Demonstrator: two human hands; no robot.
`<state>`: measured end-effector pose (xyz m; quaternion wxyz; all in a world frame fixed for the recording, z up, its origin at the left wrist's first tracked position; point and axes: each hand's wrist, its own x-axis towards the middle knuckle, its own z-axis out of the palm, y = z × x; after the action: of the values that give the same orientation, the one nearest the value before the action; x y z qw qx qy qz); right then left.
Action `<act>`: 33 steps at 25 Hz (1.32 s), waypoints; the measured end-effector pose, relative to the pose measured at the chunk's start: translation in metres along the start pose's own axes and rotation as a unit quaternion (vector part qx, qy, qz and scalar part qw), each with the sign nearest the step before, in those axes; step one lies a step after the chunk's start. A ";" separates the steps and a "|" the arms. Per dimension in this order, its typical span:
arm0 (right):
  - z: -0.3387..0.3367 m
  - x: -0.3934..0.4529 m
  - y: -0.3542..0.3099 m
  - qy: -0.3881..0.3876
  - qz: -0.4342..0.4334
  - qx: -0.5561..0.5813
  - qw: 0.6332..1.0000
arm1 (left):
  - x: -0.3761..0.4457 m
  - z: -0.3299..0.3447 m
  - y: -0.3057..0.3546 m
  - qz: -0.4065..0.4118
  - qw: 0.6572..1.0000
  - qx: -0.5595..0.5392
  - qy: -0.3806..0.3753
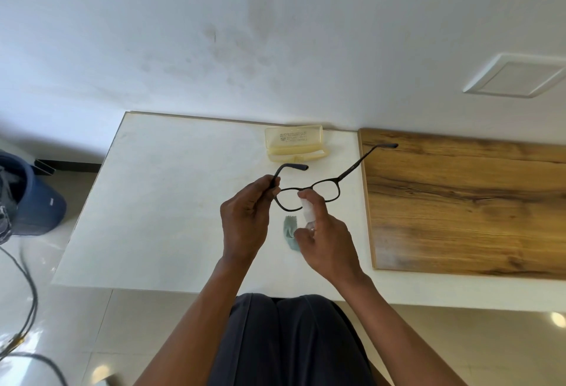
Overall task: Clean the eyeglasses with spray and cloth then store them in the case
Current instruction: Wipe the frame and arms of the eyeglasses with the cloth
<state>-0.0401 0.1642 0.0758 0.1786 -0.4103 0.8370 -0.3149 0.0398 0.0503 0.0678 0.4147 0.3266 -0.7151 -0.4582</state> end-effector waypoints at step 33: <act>-0.018 0.017 0.094 0.141 0.084 0.083 0.983 | 0.004 -0.001 -0.001 -0.006 1.000 -0.015 0.010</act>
<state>-0.1144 0.2008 0.0252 0.1184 -0.2736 0.8561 -0.4222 0.0390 0.0460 0.0681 0.4242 0.3291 -0.7021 -0.4678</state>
